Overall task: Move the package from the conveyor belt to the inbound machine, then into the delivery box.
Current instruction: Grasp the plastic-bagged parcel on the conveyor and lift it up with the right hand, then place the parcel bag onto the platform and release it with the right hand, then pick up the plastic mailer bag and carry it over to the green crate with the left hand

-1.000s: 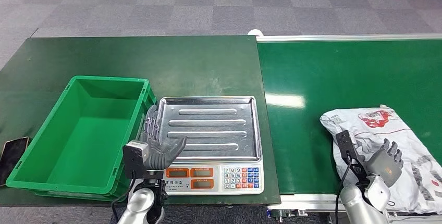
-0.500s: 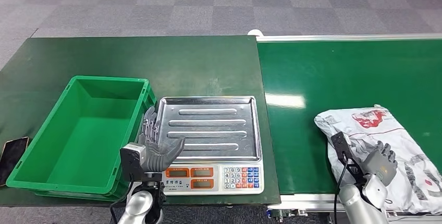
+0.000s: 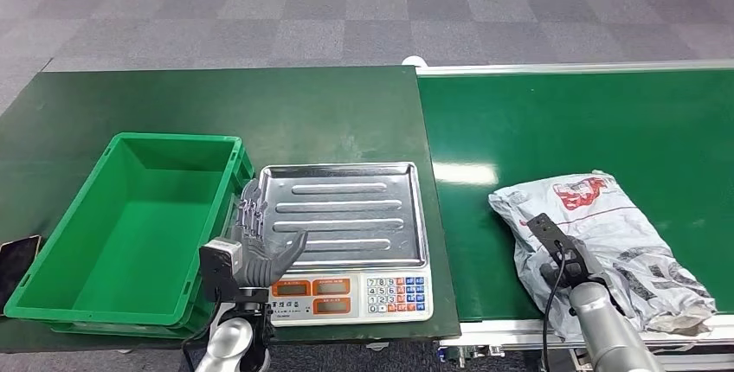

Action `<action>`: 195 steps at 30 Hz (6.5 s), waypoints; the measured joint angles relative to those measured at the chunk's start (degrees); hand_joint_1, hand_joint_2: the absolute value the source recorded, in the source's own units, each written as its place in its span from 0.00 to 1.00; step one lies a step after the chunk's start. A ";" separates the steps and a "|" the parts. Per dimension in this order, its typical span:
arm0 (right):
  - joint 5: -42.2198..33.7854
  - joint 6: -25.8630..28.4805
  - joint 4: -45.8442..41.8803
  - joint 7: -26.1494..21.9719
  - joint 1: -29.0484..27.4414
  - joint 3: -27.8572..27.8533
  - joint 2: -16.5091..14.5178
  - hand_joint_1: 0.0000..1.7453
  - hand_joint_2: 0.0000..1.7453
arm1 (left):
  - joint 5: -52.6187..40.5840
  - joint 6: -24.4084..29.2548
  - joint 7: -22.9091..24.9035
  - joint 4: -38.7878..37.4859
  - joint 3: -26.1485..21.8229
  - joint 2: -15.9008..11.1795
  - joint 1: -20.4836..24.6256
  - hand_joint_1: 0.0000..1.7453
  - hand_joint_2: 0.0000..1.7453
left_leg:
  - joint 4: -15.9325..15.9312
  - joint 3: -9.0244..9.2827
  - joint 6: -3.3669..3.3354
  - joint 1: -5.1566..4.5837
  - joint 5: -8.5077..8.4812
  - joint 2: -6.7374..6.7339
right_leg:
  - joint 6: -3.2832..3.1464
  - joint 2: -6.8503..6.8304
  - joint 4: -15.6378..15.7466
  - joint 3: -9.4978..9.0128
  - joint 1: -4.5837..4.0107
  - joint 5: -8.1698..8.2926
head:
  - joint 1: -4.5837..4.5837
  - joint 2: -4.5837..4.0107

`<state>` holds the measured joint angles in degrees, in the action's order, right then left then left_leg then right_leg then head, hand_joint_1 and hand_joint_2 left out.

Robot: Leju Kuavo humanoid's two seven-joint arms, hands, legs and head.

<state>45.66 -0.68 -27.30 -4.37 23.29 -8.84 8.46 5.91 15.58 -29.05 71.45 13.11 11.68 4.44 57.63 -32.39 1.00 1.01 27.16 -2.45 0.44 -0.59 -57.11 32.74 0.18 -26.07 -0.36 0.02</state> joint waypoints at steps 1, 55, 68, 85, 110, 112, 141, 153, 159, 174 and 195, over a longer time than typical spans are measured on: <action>-0.57 -0.59 0.35 -0.73 0.12 0.01 0.00 0.16 1.00 | 0.07 0.00 -0.03 -0.07 0.00 -0.03 0.07 0.00 1.00 | 0.00 0.25 0.01 0.06 0.14 -0.03 | -0.01 0.03 0.04 -0.25 -0.05 -0.14 | 0.01 0.00; -8.12 19.80 -39.94 -3.96 -5.73 14.85 -2.03 1.00 1.00 | -1.98 2.71 -1.79 0.02 0.00 -1.50 2.08 0.00 1.00 | 0.09 0.24 0.03 -0.14 0.27 0.87 | 0.03 -0.67 -0.22 -0.07 0.11 -0.43 | 0.01 0.00; -10.13 17.35 -41.76 -4.41 -3.91 19.87 -2.46 1.00 1.00 | -2.92 2.74 -1.49 -0.02 0.04 -1.59 3.13 0.00 1.00 | 0.09 0.20 0.04 -0.14 0.26 0.88 | 0.03 -0.67 -0.24 -0.02 0.12 -0.44 | 0.01 0.00; -17.83 8.16 -34.20 -3.47 7.35 41.81 -10.20 1.00 1.00 | -4.02 4.62 -1.71 -3.19 0.52 -1.63 7.75 0.00 1.00 | 0.09 0.07 0.25 -0.13 0.06 0.86 | -0.04 -0.65 -0.47 0.27 0.10 -0.41 | 0.00 0.00; -26.32 4.21 -29.92 -4.87 9.70 51.94 -12.34 0.75 1.00 | -5.58 5.86 -1.03 -5.18 1.51 -1.91 10.70 0.00 1.00 | 0.09 0.04 0.25 -0.15 0.05 0.87 | -0.04 -0.63 -0.47 0.33 0.12 -0.40 | 0.00 0.00; -27.54 3.45 -29.92 -5.46 9.62 52.19 -12.31 0.25 1.00 | -5.86 5.81 -0.96 -5.34 1.62 -1.91 10.92 0.00 1.00 | 0.09 0.04 0.25 -0.15 0.05 0.87 | -0.04 -0.63 -0.47 0.34 0.12 -0.40 | 0.00 0.00; -35.14 7.82 -36.04 -5.74 7.22 44.00 -7.13 0.00 1.00 | -9.10 5.22 0.14 -4.66 2.45 -3.07 11.90 0.00 1.00 | 0.11 0.03 0.25 -0.17 0.06 0.86 | -0.04 -0.62 -0.47 0.34 0.13 -0.39 | 0.00 0.00; -43.07 6.97 -36.74 -11.55 3.26 37.35 -6.62 0.00 1.00 | -13.08 1.68 3.75 -3.54 4.61 -4.65 15.38 0.00 1.00 | 0.11 0.02 0.25 -0.17 0.05 0.87 | -0.04 -0.63 -0.47 0.33 0.13 -0.38 | 0.01 0.00; -42.83 5.44 -36.72 -11.54 2.81 36.22 -6.69 0.00 1.00 | -12.97 1.46 3.73 -3.27 4.74 -5.06 15.82 0.00 1.00 | 0.11 0.01 0.25 -0.17 0.05 0.87 | -0.04 -0.63 -0.47 0.34 0.13 -0.39 | 0.01 0.00; -42.05 2.83 -35.80 -13.01 3.34 35.54 -7.58 0.00 1.00 | -20.13 -6.25 8.83 -2.09 6.90 -5.92 16.67 0.00 1.00 | 0.12 0.00 0.24 -0.18 0.05 0.88 | -0.04 -0.65 -0.47 0.36 0.14 -0.38 | 0.00 0.00; -48.58 1.62 -39.19 -15.64 5.87 31.29 -8.77 0.00 1.00 | -44.76 -37.46 5.33 -26.42 26.38 -8.10 41.62 0.00 1.00 | 0.14 -0.05 0.24 -0.20 -0.11 0.86 | -0.10 -0.62 -0.48 0.44 0.15 -0.22 | 0.00 0.00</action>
<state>-2.93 0.95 -66.49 -20.01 29.16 22.45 -0.31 -38.85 -21.88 -23.72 45.03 39.50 3.58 46.06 57.77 -32.44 1.24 0.80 27.06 -1.59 0.34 -1.20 -57.59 33.18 0.33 -26.29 -0.36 0.02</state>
